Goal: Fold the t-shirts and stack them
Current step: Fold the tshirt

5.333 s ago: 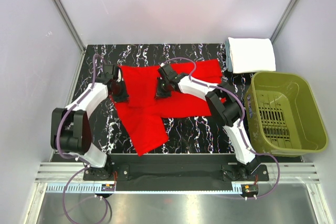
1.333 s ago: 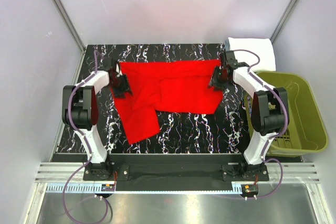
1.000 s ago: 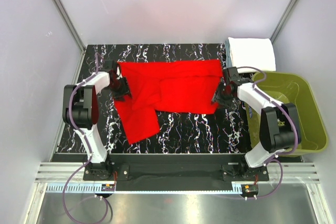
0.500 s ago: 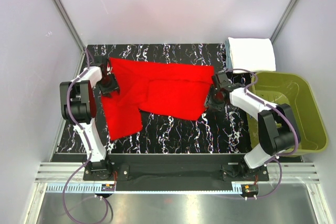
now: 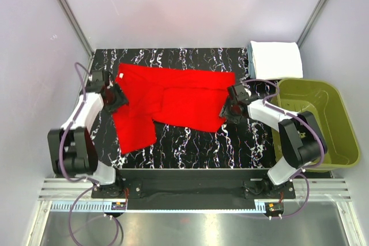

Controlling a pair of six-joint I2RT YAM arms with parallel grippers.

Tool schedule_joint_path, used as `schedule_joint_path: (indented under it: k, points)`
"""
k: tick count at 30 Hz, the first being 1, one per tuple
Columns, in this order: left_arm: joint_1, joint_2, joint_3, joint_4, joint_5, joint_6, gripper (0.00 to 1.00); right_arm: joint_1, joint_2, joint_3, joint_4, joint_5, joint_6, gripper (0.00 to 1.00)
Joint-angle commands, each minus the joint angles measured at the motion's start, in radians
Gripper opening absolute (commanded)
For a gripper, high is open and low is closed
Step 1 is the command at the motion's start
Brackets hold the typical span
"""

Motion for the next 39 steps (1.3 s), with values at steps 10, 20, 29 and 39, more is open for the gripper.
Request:
schedule_joint_path:
  k: [10, 20, 29, 39]
  points:
    - [0.047, -0.139, -0.223, -0.106, -0.249, -0.331, 0.63, 0.033, 0.002, -0.047, 0.097, 0.025, 0.034, 0.42]
    - [0.046, -0.386, -0.434, -0.159, -0.242, -0.581, 0.54, 0.035, 0.001, -0.039, 0.120, -0.009, 0.019, 0.41]
    - [0.044, -0.383, -0.552, -0.112, -0.213, -0.615, 0.50, 0.035, 0.008, -0.044, 0.146, -0.029, 0.013, 0.40]
    - [0.015, -0.379, -0.624, -0.038, -0.190, -0.650, 0.46, 0.035, 0.018, -0.046, 0.158, -0.034, 0.016, 0.40]
